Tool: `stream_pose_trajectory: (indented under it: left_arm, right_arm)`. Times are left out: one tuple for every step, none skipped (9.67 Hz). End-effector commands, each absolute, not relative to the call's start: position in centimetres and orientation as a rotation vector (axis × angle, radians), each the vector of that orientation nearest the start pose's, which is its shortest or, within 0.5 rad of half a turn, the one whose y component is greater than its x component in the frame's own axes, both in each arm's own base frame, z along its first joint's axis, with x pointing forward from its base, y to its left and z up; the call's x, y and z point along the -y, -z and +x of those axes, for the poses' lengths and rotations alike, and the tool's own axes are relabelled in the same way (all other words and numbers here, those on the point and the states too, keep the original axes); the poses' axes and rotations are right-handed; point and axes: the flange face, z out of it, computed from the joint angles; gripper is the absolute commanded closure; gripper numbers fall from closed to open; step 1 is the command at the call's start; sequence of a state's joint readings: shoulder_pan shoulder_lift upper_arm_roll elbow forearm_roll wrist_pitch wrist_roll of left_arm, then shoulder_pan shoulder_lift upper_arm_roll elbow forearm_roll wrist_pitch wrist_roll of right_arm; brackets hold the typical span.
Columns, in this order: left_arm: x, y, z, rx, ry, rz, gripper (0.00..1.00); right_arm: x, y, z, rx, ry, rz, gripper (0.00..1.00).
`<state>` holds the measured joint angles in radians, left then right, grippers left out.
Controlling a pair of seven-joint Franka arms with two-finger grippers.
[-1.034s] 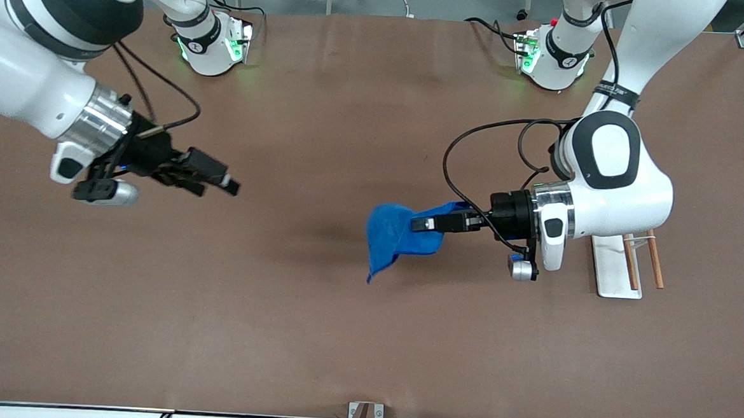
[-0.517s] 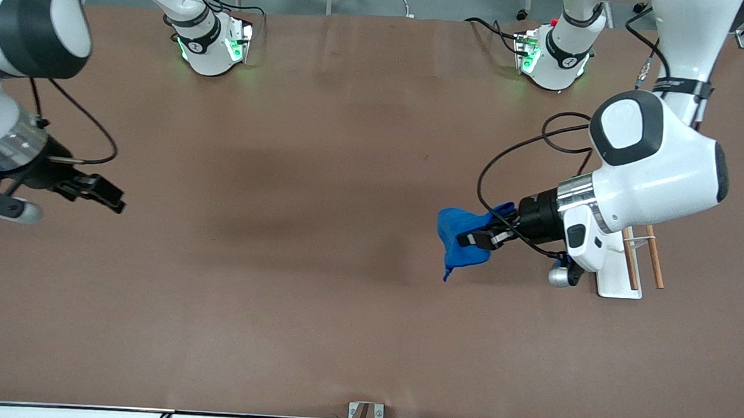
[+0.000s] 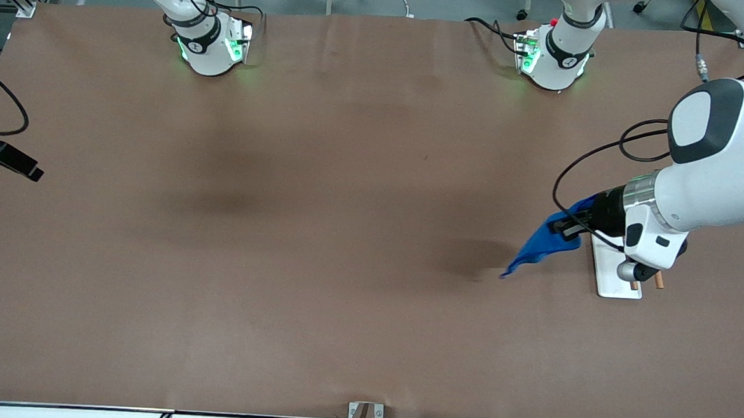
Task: Right arm passes towel to left arm to hang
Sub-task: 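Carry the towel with the left gripper over the wooden dowels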
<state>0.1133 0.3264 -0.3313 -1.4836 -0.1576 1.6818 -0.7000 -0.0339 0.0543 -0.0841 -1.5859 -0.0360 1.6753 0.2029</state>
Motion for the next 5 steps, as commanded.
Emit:
stream_pose_trajectory:
  left_arm:
    - [8.4, -45.4, 62.2, 0.855, -0.444, -3.018, 0.99]
    - [6.1, -43.9, 62.0, 0.91, -0.487, -2.984, 0.99]
    - [3.3, -42.6, 62.0, 1.003, -0.528, -2.942, 0.99]
    - [2.3, -41.7, 61.8, 1.071, -0.558, -2.902, 0.99]
    - [0.4, -40.6, 61.8, 1.111, -0.582, -2.881, 0.99]
  right_arm:
    - [7.3, -60.3, 56.7, -0.456, 0.039, -3.167, 0.0]
    - [8.2, -60.4, 56.6, -0.401, 0.048, -3.165, 0.0]
    - [9.5, -60.4, 56.6, -0.373, 0.056, -3.154, 0.0]
    - [9.8, -60.4, 56.5, -0.347, 0.062, -3.132, 0.0]
    - [9.8, -60.5, 56.6, -0.282, 0.067, -3.136, 0.0]
